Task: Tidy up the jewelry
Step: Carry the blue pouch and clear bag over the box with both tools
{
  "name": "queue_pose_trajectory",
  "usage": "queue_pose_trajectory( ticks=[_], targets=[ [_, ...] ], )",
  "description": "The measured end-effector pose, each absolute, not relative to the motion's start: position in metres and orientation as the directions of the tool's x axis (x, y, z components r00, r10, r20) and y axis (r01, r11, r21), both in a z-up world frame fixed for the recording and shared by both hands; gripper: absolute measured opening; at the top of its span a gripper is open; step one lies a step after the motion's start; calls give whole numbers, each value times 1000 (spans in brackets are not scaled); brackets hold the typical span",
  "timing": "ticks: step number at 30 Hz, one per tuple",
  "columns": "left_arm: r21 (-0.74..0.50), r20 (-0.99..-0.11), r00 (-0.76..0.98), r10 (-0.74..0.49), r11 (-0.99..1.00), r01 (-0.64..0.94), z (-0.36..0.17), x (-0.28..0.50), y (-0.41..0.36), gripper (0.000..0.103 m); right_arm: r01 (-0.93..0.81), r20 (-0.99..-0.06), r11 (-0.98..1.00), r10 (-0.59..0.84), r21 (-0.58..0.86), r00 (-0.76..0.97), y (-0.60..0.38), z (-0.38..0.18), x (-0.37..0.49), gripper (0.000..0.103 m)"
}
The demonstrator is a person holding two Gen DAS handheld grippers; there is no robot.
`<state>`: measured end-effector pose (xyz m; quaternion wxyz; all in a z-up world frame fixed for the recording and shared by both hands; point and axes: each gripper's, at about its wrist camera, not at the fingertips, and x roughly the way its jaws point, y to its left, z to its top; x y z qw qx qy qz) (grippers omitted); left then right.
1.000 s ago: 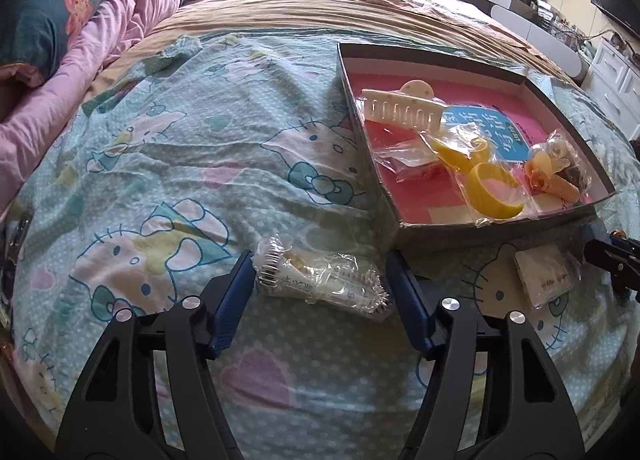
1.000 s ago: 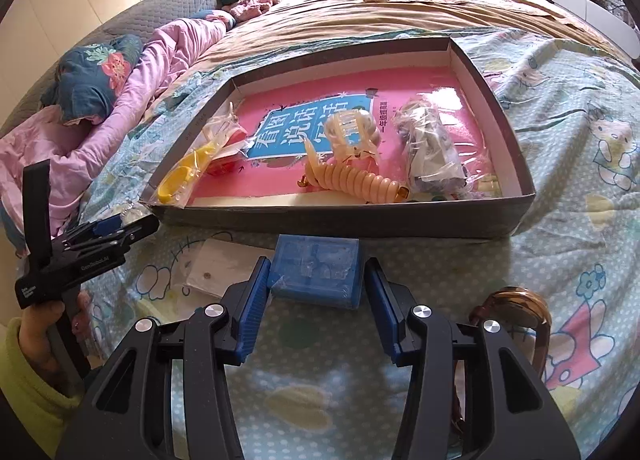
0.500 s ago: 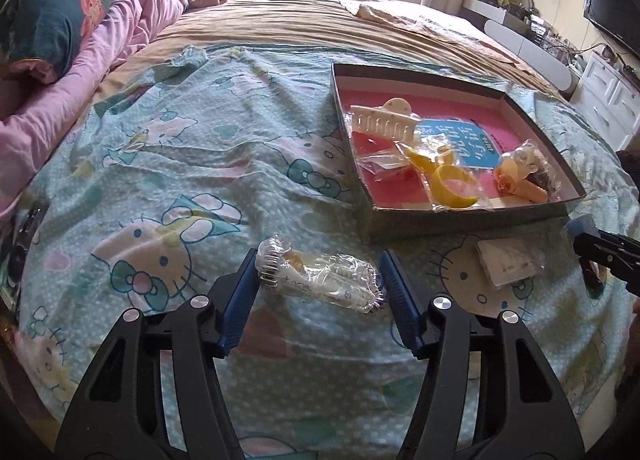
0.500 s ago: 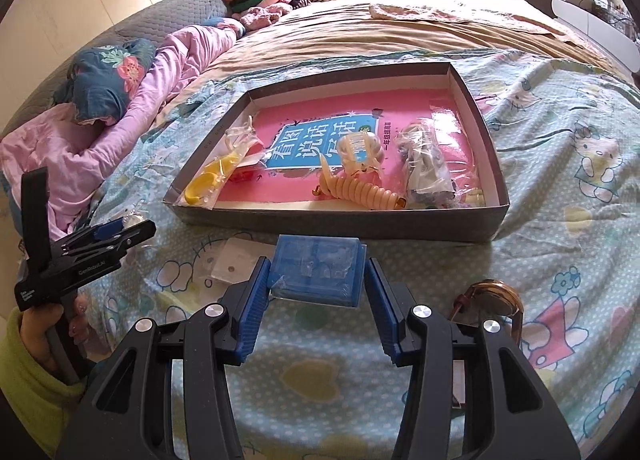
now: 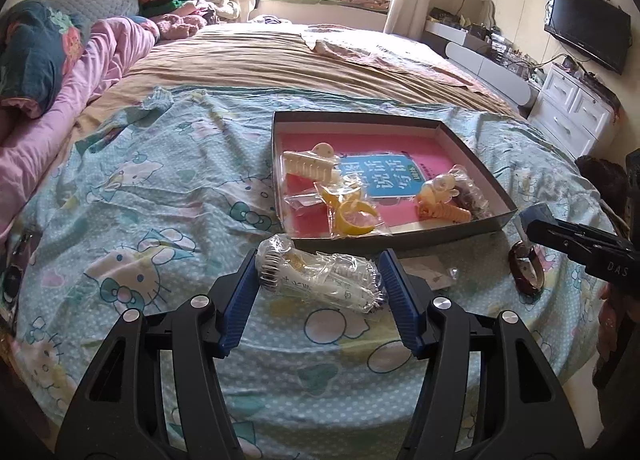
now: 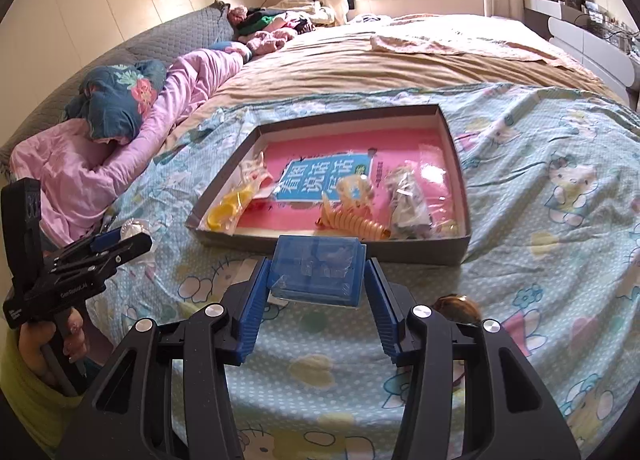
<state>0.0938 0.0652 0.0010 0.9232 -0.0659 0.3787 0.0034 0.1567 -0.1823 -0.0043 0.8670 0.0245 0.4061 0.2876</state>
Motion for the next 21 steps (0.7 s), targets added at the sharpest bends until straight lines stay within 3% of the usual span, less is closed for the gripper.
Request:
queue_pose_trajectory(
  ticks=[21],
  targets=[
    [-165,-655,741,-148,985,52,33,131,14,52,-411,-613,876,474,253,632,-226,31,185,47]
  ],
)
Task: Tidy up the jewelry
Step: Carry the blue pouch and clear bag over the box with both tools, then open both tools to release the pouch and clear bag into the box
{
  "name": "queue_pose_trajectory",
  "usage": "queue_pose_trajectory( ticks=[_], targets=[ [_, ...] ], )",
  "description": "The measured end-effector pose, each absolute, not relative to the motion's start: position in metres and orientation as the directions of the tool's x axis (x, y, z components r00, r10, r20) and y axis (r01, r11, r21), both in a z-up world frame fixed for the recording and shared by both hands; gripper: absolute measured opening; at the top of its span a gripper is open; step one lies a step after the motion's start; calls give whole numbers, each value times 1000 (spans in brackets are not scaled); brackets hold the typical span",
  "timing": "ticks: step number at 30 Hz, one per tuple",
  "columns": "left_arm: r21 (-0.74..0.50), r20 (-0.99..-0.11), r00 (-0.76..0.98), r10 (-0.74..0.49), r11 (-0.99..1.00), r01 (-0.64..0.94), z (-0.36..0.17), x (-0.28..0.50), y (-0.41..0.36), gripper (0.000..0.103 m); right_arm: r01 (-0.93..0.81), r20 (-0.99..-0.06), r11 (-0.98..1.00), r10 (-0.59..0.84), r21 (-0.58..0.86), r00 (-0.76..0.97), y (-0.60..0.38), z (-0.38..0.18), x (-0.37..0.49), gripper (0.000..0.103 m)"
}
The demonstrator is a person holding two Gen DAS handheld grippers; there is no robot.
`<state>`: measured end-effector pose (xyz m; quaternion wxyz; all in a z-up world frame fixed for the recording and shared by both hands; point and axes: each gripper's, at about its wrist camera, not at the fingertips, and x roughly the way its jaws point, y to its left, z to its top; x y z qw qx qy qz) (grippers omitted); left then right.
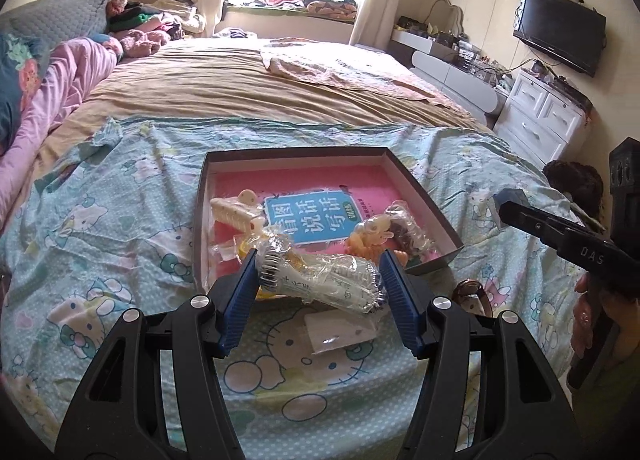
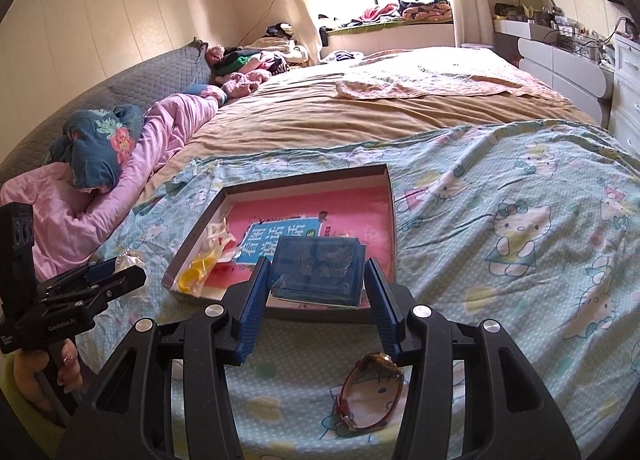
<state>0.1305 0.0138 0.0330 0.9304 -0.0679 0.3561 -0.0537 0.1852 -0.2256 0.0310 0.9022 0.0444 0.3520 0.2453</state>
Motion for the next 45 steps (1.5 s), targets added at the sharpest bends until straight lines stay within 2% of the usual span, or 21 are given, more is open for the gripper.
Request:
queue_pose_trajectory(
  ticks=[17,45],
  targets=[
    [-165,-702,692,-171,983,75,12,195,0,52,-407,-611,892,435,195,661,-213,37,227,47],
    [-172,-757,631,-169,983,57,-33,218,10,53,-387,-709,904,393,181,586,-194,-28,257,47]
  ],
)
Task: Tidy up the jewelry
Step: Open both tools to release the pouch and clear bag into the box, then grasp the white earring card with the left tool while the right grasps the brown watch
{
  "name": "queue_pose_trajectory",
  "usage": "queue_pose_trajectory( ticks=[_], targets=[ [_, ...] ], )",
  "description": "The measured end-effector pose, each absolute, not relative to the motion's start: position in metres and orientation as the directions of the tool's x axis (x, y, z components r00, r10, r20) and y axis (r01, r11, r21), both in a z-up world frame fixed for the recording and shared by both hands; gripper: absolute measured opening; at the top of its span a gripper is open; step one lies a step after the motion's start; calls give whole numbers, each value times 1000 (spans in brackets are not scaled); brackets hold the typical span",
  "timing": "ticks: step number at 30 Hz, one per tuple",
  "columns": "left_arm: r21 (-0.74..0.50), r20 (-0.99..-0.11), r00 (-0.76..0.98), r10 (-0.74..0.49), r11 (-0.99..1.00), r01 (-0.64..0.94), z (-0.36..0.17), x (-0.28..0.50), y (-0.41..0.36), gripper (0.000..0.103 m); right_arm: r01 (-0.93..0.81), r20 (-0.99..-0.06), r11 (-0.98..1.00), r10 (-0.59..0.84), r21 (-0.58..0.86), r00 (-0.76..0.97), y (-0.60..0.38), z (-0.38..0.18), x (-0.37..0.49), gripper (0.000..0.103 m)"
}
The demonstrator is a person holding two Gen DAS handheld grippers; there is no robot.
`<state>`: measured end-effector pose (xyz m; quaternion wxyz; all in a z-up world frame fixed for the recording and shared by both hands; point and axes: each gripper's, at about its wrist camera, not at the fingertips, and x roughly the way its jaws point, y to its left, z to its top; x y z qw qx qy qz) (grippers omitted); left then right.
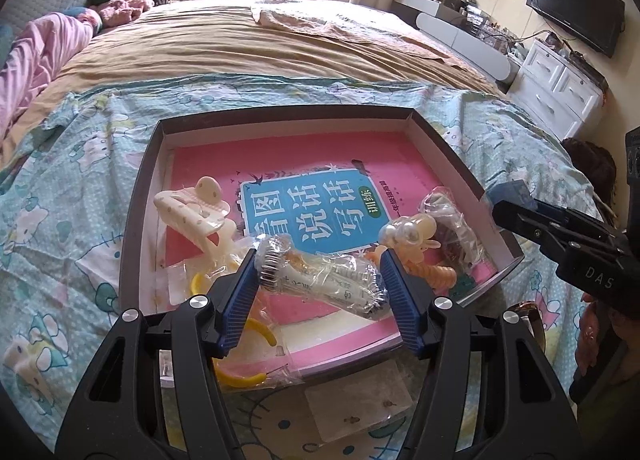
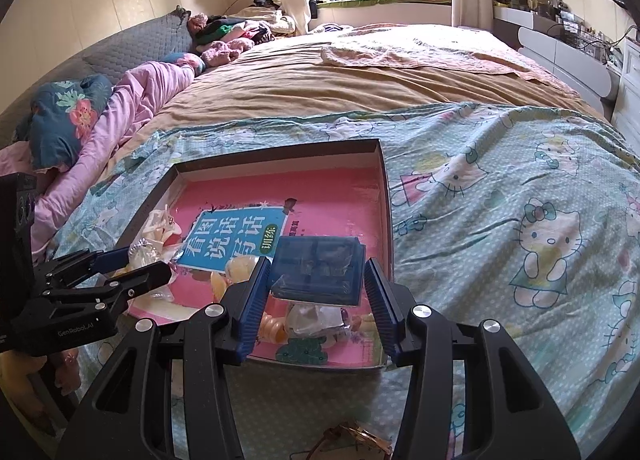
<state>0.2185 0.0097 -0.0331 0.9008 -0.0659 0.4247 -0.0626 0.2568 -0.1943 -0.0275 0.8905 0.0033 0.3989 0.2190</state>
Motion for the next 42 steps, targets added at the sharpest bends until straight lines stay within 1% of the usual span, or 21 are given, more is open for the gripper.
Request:
queue_pose_trajectory(
  ticks=[7,12,14,18,19,20,24,26,28,32,37,40,42],
  targets=[
    [-175,-761,626,-173,983,59,-36,219,9,54,-387,-730,904,387,181,563,-194,-39,255,47],
    [-179,-758,629,-173,982,55,-34,218,10,58,-387,-733,904,387,182,560,-195,-40,254,48],
    [-180,-754,634,-173,982,54,-31,217,11,60,-387,-732,903,390,185,560,-196,-39,253,52],
    [-181,-749,640,-171,982,50,-27,216,12,62,-387,-720,904,391,183,574,-199,-31,247,57],
    [-183,-748,641,-172,982,50,-26,215,12,64,-385,-715,904,392,183,579,-200,-28,245,62],
    [-185,-746,643,-173,982,49,-24,214,12,67,-384,-710,905,393,185,584,-202,-25,243,66],
    [-184,-730,662,-172,982,51,-12,207,11,75,-383,-690,907,391,175,610,-210,-12,231,74],
    [-185,-720,673,-171,981,51,-6,202,10,82,-383,-680,908,388,169,621,-214,-6,224,79],
    [-182,-712,682,-167,982,51,1,197,10,86,-382,-673,909,387,165,630,-218,-2,218,80],
    [-182,-694,700,-168,982,55,13,186,8,92,-384,-663,909,388,162,640,-228,6,205,82],
    [-173,-682,713,-160,983,55,22,171,4,93,-396,-661,905,394,156,639,-236,10,190,82],
    [-154,-689,710,-146,987,52,21,161,2,93,-398,-660,905,392,151,641,-239,10,182,86],
    [-142,-697,704,-135,989,49,18,155,0,93,-397,-661,906,390,149,641,-242,9,177,86]
  ],
)
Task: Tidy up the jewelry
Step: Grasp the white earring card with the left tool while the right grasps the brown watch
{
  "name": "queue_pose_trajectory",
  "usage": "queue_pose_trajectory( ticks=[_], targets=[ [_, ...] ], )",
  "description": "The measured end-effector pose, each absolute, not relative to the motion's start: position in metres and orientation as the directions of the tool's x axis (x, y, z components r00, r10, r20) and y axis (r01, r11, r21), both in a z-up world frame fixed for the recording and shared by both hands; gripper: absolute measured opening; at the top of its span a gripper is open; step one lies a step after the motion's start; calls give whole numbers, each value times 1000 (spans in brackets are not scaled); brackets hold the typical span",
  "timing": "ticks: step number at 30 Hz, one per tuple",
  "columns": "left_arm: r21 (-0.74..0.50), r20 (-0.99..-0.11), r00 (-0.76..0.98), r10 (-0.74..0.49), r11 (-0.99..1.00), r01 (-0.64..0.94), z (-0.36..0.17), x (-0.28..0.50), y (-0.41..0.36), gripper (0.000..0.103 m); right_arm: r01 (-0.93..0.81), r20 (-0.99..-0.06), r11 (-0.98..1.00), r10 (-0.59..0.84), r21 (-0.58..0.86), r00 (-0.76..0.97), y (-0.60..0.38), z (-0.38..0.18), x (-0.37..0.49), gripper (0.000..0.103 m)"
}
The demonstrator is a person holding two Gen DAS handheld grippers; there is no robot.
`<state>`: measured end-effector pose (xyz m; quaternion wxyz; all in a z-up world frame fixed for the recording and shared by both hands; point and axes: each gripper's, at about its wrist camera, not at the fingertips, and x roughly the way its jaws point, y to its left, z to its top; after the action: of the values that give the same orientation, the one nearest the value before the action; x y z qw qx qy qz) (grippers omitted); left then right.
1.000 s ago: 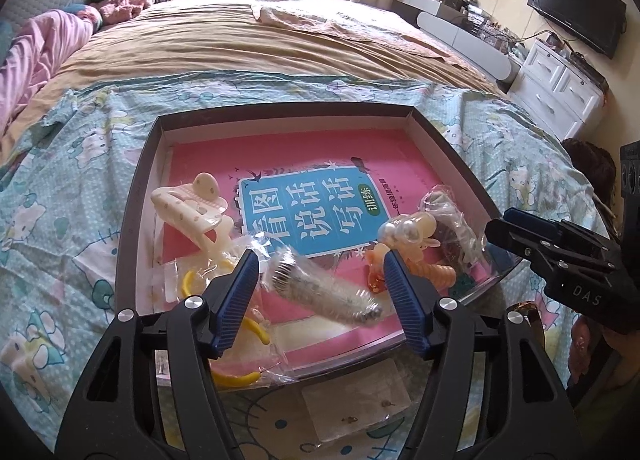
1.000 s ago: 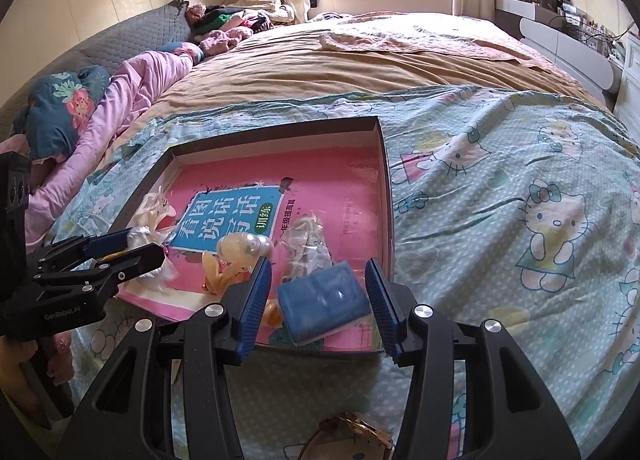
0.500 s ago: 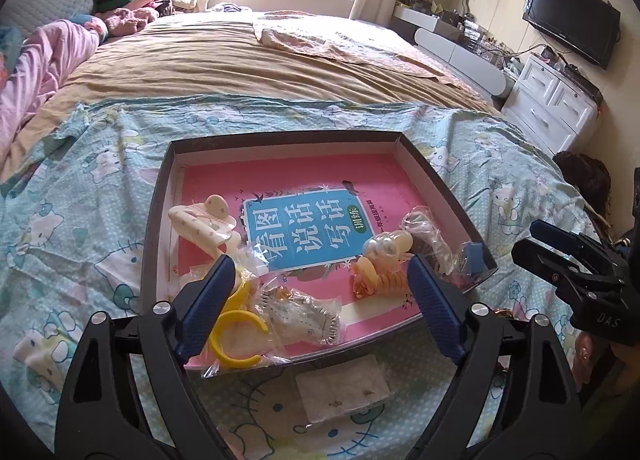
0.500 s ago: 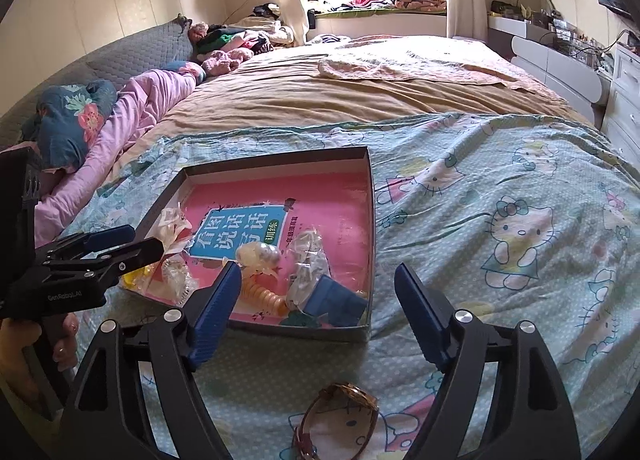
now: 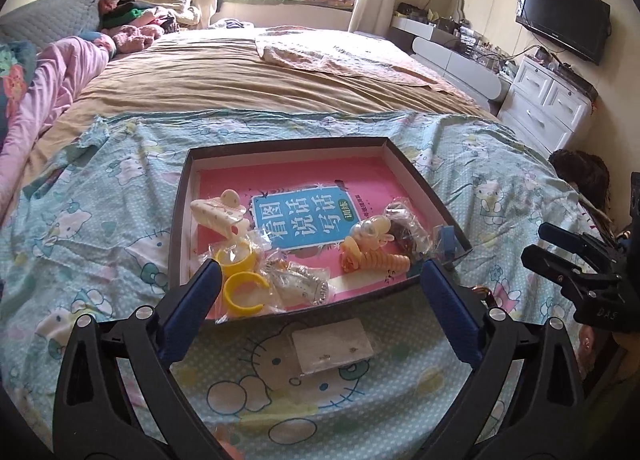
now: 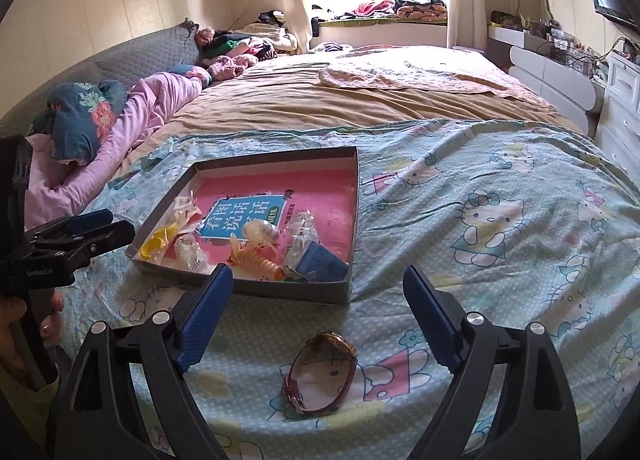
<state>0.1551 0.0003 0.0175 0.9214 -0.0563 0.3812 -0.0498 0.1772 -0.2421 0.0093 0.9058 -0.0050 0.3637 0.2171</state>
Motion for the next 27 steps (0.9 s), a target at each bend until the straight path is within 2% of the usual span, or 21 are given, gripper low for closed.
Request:
queue_pose_trajectory(
  ticks=[8,20,27],
  targets=[
    [-115,-736,667,-118,992,48,-1,139,-8,93,-397,-682,903,394,164,616,-252,-3,164,86],
    [-188,-815,557,-160,982,9,-52,141,-17,93,-399,-735,897,399,189,548,-256,-37,153,86],
    [-141,-840,535,-96,989,-44,-79,155,-18,93,-392,-766,896,398,206,506,-257,-57,155,86]
  ],
)
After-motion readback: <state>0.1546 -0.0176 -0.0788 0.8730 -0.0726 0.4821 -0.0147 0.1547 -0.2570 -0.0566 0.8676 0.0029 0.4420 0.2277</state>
